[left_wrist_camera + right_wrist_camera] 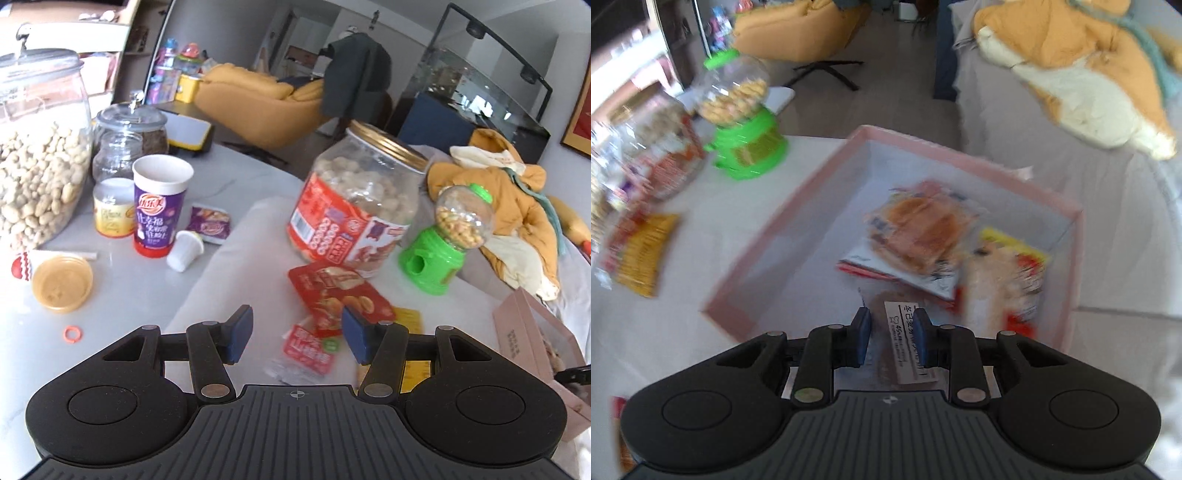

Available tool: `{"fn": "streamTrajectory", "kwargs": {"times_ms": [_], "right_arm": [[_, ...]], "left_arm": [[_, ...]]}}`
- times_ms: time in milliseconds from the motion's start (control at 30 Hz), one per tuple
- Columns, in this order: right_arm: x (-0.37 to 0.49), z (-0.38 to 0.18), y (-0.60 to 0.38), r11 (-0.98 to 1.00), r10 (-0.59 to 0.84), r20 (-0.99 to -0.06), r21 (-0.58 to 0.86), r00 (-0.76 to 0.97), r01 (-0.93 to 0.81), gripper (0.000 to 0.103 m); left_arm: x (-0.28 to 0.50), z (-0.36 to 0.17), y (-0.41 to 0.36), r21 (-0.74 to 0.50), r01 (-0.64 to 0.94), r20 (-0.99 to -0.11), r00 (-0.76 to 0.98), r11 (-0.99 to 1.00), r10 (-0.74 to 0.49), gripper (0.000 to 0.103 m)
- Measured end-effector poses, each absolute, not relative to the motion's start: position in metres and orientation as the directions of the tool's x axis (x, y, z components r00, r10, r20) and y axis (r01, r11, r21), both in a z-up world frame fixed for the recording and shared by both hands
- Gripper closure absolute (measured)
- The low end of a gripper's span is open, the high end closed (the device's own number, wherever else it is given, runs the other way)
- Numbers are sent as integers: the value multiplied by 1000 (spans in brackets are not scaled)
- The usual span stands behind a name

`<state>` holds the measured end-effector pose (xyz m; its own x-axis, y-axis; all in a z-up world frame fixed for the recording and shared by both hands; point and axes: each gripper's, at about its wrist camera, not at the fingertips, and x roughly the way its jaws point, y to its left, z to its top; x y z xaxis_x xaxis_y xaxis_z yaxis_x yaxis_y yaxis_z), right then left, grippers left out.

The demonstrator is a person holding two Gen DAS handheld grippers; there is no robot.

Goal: Organize snacks
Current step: 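Move the left tool to the red egg-cake bag while the right tool approaches the yellow packet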

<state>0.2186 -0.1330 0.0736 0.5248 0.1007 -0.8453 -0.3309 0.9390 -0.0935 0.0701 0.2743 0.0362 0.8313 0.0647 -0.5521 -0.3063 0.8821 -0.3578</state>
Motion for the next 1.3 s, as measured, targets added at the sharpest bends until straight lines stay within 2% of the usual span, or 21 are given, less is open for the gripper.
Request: {"fn": "streamTrajectory", "kwargs": {"times_ms": [67, 133, 200, 267, 433, 533, 600, 667, 833, 900, 933, 1133, 1233, 1300], "right_arm": [[219, 77, -135, 931, 73, -840, -136, 538, -339, 78], [216, 85, -139, 937, 106, -844, -93, 526, -338, 76], [210, 94, -135, 930, 161, -836, -50, 524, -365, 67], [200, 105, -123, 918, 209, -813, -29, 543, -396, 45], [180, 121, -71, 858, 384, -772, 97, 507, -504, 35], [167, 119, -35, 802, 462, -767, 148, 445, -578, 34], [161, 117, -17, 779, 479, -762, 138, 437, -612, 34], [159, 115, -2, 760, 495, -752, 131, 435, -637, 33], [175, 103, 30, 759, 509, -754, 165, 416, -629, 31], [180, 91, 47, 766, 502, -766, 179, 401, -617, 31], [183, 86, 54, 766, 499, -773, 181, 393, -617, 31], [186, 52, 89, 755, 444, -827, 138, 345, -641, 31], [189, 38, 97, 752, 431, -845, 144, 315, -643, 21], [186, 36, 101, 753, 426, -832, 109, 355, -649, 19]], "left_arm": [[72, 35, 277, -365, -285, -540, 840, 886, 48, 44], [78, 35, 277, -369, -269, -531, 847, 890, 36, 44], [93, 35, 275, -365, -279, -531, 846, 888, 48, 44], [109, 35, 276, -365, -295, -533, 844, 883, 62, 44], [155, 26, 268, -306, -301, -602, 796, 903, 61, 42], [150, 23, 263, -294, -248, -577, 816, 923, 35, 43], [134, 20, 262, -332, -200, -563, 826, 922, -24, 49], [114, 17, 259, -353, -168, -549, 834, 920, -58, 50], [64, 10, 243, -311, -129, -542, 838, 942, -64, 51], [53, 8, 243, -319, -113, -534, 841, 941, -80, 56], [49, 8, 245, -331, -114, -528, 845, 937, -84, 60], [36, 8, 267, -423, -187, -474, 879, 887, -41, 60], [32, 10, 273, -431, -222, -466, 885, 875, -5, 60], [34, 9, 272, -427, -222, -473, 881, 876, -8, 60]]}}
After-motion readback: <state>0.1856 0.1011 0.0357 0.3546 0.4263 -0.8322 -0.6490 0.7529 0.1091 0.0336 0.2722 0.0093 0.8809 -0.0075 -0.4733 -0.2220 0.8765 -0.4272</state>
